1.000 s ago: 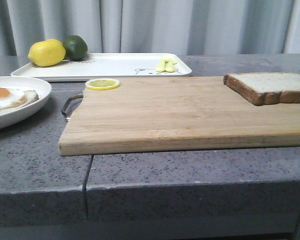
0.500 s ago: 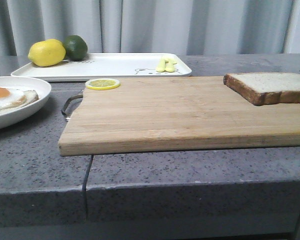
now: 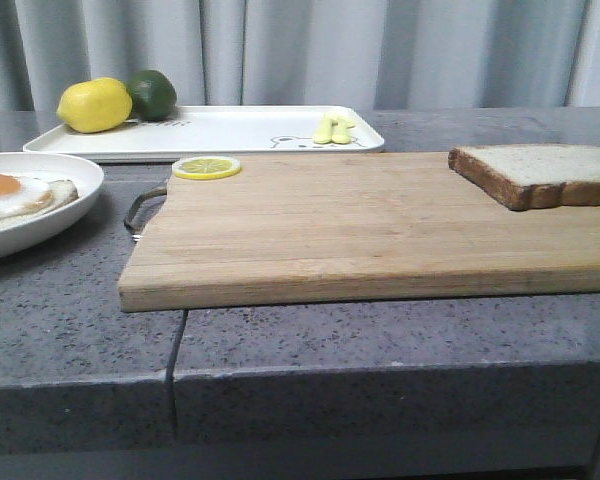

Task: Place bread and move sandwich to tray
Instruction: 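Lower the right gripper onto the bread slice on the cutting board and grasp it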

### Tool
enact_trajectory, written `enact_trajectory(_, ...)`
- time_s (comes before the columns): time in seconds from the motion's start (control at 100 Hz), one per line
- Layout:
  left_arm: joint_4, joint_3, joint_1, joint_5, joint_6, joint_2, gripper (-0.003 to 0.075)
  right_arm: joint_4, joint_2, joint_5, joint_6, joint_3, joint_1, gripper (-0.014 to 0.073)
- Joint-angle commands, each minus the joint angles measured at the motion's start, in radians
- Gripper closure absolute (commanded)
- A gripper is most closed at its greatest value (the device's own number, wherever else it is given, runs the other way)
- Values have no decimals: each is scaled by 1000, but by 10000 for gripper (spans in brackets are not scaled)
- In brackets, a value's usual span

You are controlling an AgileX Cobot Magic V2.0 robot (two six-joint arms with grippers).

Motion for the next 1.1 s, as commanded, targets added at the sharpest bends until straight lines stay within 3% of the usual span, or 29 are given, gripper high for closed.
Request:
enact_trajectory(0.0, -7, -38, 1, -78, -6, 14, 740, 89, 58, 17, -66, -74, -28, 162)
enact_trajectory(0.39, -7, -38, 1, -87, -6, 14, 740, 645, 230, 136, -442, -124, -226, 162)
enact_trajectory(0.66, -7, -38, 1, -92, -6, 14, 740, 758, 295, 170, -524, -124, -240, 176)
enact_trajectory(0.8, -7, -38, 1, -95, -6, 14, 740, 767, 304, 179, -526, -124, -240, 319)
enact_trajectory(0.99, -7, -38, 1, -95, -6, 14, 740, 767, 304, 193, -526, -124, -240, 673)
enact_trajectory(1.09, -8, -38, 1, -95, -6, 14, 740, 770, 304, 206, -526, -124, -240, 659)
